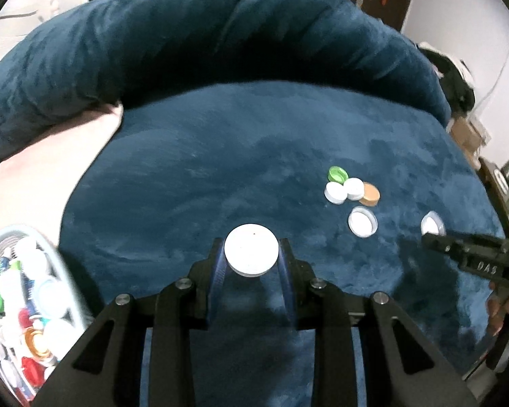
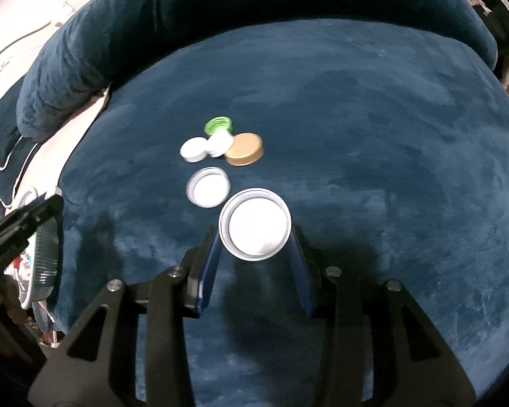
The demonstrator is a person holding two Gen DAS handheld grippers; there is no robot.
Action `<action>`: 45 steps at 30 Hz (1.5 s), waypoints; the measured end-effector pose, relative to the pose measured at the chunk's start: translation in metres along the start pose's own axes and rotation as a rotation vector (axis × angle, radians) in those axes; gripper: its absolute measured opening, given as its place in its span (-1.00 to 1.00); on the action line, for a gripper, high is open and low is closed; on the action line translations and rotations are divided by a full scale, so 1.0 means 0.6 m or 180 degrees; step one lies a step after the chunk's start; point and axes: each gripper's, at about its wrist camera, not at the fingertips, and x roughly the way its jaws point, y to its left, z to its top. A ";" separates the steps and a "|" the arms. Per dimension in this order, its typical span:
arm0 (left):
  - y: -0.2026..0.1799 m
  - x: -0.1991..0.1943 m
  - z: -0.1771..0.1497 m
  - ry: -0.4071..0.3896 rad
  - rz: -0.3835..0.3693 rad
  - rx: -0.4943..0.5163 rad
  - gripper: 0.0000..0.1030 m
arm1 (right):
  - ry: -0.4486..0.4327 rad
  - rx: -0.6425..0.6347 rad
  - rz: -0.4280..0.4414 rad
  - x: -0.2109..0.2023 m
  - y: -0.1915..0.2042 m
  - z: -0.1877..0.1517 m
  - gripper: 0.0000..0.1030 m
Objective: Organize objects
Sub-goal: 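Carry the white lid and white cap over the mesh basket and open both grippers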
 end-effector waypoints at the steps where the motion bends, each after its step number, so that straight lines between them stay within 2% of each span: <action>1: 0.010 -0.011 0.001 -0.0033 0.0011 -0.0042 -0.40 | -0.0006 -0.0037 0.0020 -0.003 0.010 0.000 -0.21; 7: 0.099 -0.079 -0.011 -0.0193 0.0129 -0.0345 -0.40 | -0.0030 -0.0238 0.0169 -0.017 0.086 -0.012 -0.21; 14: 0.261 -0.160 -0.050 -0.0291 0.0396 -0.0906 -0.40 | 0.0020 -0.0534 0.0354 -0.013 0.185 -0.028 -0.21; 17: 0.322 -0.189 -0.065 -0.0357 0.0484 -0.1121 -0.40 | 0.0079 -0.0555 0.0517 -0.005 0.228 -0.030 -0.21; 21: 0.390 -0.215 -0.090 -0.0381 0.0610 -0.1372 -0.40 | 0.0099 -0.0700 0.0726 -0.001 0.317 -0.031 -0.20; 25: 0.436 -0.220 -0.118 -0.0376 0.0630 -0.1677 -0.40 | 0.0068 -0.0945 0.0977 -0.009 0.430 -0.033 -0.21; 31: 0.454 -0.211 -0.131 -0.0324 0.0692 -0.1713 -0.40 | 0.0053 -0.1249 0.1337 -0.019 0.557 -0.032 -0.18; 32: 0.456 -0.210 -0.132 -0.0312 0.0700 -0.1716 -0.30 | 0.0076 -0.1297 0.1428 -0.018 0.571 -0.033 -0.18; 33: 0.456 -0.210 -0.133 -0.0305 0.0711 -0.1720 -0.13 | 0.0090 -0.1332 0.1506 -0.018 0.581 -0.034 -0.14; 34: 0.458 -0.210 -0.135 -0.0305 0.0728 -0.1726 0.30 | 0.0088 -0.1330 0.1527 -0.019 0.583 -0.036 0.05; 35: 0.461 -0.212 -0.135 -0.0313 0.0735 -0.1724 0.63 | 0.0066 -0.1300 0.1536 -0.020 0.582 -0.036 0.18; 37: 0.463 -0.215 -0.134 -0.0331 0.0769 -0.1694 0.72 | -0.0005 -0.1223 0.1552 -0.025 0.567 -0.038 0.68; 42: 0.459 -0.210 -0.132 -0.0252 0.0885 -0.1636 0.72 | -0.0019 -0.1132 0.1210 -0.016 0.524 -0.033 0.81; 45: 0.451 -0.209 -0.129 -0.0246 0.0903 -0.1603 0.73 | -0.0108 -0.1040 0.1001 -0.021 0.496 -0.025 1.00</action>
